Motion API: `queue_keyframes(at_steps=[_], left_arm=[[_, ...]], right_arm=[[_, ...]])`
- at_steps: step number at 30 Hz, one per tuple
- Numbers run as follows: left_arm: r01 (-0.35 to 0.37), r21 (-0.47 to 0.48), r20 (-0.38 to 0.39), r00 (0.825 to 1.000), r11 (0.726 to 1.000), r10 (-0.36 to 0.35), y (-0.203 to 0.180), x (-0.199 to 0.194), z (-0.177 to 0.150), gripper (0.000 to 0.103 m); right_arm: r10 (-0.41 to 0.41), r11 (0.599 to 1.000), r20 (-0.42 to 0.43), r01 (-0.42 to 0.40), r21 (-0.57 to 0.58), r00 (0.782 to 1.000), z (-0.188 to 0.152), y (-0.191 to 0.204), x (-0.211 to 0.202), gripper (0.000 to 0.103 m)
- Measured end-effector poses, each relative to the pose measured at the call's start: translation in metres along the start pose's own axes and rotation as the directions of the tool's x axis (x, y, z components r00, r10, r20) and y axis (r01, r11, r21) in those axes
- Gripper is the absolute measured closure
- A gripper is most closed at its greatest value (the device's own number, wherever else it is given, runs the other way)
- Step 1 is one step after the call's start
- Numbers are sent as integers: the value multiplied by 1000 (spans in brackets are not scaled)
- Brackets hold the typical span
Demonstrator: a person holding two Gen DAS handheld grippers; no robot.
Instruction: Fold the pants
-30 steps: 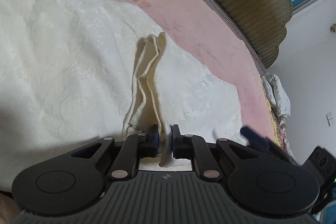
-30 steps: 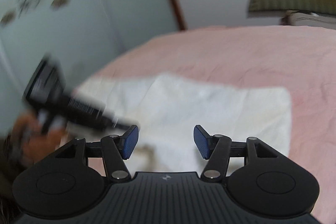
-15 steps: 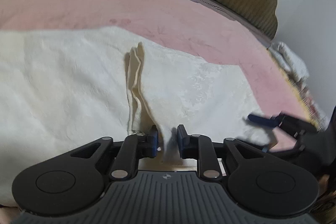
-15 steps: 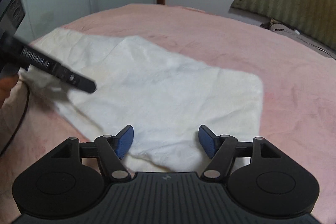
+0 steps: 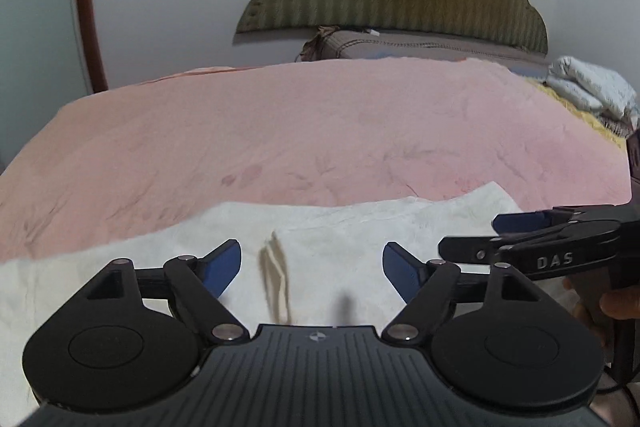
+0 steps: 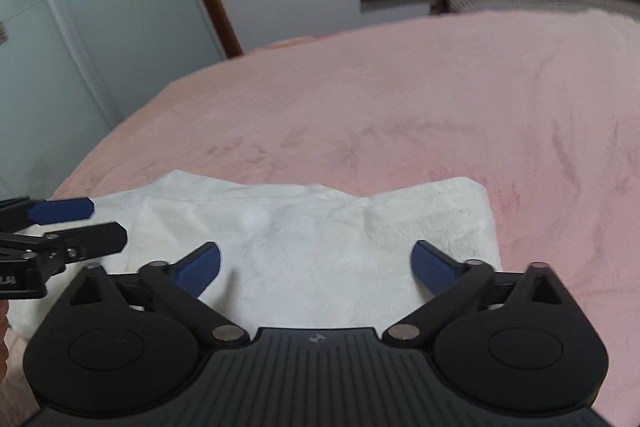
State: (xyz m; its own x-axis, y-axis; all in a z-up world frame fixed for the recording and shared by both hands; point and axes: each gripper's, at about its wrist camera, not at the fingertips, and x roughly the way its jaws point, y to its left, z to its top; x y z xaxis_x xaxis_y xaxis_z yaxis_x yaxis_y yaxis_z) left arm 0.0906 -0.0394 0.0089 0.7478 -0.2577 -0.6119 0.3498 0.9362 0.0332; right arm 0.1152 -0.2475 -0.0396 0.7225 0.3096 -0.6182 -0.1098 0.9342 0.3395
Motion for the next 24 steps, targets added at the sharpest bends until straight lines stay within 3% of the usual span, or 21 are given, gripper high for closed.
queue_keyframes(at_steps=[3, 7, 11, 13, 15, 16, 17, 19, 21, 22, 24], left_arm=[[-39, 22, -53, 998, 999, 40, -7, 30, 5, 24], [-167, 69, -108, 979, 983, 174, -5, 66, -2, 25], [-172, 17, -76, 982, 985, 173, 2, 46, -9, 26], [-194, 26, -41, 980, 981, 195, 0, 31, -12, 24], [-177, 51, -8, 984, 983, 178, -6, 16, -19, 21], [-161, 82, -5, 987, 984, 162, -11, 12, -24, 19], [-163, 118, -10, 986, 979, 166, -14, 12, -30, 19], [-224, 159, -17, 973, 961, 230, -21, 15, -39, 21], [-224, 121, 1, 974, 967, 226, -19, 7, -40, 23], [-188, 89, 6, 982, 978, 188, -18, 1, -38, 22], [-125, 51, 7, 992, 991, 125, -19, -6, -35, 21]], right_arm=[[2, 999, -12, -1, 43, 1000, 0, -6, 1, 0], [-75, 991, -4, 75, 111, 997, -2, -9, -20, 0], [-125, 990, 43, 121, 73, 991, -20, -12, -48, 0], [-207, 977, 26, 208, -34, 978, -32, -7, -52, 0], [-333, 930, 1, 328, -168, 943, -49, -2, -48, 0], [-360, 912, 31, 358, -201, 933, -58, -3, -51, 0], [-356, 911, 68, 363, -197, 932, -64, -6, -59, 0], [-408, 896, 94, 418, -148, 908, -67, -11, -72, 0], [-433, 884, 147, 451, -127, 890, -66, -10, -87, 0], [-408, 893, 175, 432, -131, 896, -65, -7, -95, 0], [-295, 933, 209, 328, -147, 932, -63, 4, -106, 0]])
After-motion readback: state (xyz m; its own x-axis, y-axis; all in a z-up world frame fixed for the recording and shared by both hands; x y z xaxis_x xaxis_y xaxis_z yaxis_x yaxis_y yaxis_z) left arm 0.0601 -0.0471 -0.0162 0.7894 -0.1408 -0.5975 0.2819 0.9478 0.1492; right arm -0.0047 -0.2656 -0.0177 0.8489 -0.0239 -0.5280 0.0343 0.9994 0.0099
